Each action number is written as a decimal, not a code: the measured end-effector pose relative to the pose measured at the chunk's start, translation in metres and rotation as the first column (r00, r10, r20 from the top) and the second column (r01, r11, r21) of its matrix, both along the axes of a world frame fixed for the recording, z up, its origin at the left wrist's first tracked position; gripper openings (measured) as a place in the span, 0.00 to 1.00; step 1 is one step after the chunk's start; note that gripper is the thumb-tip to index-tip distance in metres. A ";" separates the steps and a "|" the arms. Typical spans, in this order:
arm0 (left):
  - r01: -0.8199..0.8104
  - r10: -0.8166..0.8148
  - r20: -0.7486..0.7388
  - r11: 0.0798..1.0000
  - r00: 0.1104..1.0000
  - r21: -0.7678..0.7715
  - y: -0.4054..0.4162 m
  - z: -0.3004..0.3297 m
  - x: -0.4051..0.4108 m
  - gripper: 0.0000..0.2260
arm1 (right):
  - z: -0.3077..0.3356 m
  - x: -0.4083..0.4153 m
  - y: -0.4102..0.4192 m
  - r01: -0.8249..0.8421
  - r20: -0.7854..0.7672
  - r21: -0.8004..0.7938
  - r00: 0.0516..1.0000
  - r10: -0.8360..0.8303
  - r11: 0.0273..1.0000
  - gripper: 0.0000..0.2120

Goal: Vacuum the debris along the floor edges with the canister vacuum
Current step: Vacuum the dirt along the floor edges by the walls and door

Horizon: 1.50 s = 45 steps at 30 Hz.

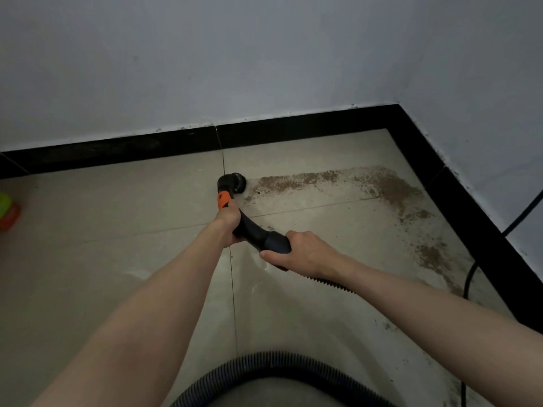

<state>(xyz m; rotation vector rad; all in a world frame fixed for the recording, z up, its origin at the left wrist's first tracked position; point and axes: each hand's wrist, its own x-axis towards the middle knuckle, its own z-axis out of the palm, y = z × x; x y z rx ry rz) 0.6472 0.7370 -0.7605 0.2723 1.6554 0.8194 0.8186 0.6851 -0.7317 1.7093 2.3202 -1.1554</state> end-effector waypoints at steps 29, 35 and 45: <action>0.163 -0.163 -0.010 0.987 0.987 0.003 0.019 0.016 0.068 0.22 | 0.006 0.060 0.002 0.154 -0.009 0.016 0.988 -0.154 0.988 0.25; 0.204 -0.204 -0.031 0.979 0.979 -0.004 0.023 0.018 0.086 0.20 | 0.007 0.074 0.002 0.193 0.001 0.014 0.981 -0.193 0.981 0.26; 0.260 -0.259 -0.018 0.966 0.966 0.012 0.036 0.016 0.112 0.21 | 0.005 0.097 0.007 0.244 0.003 0.012 0.970 -0.244 0.970 0.25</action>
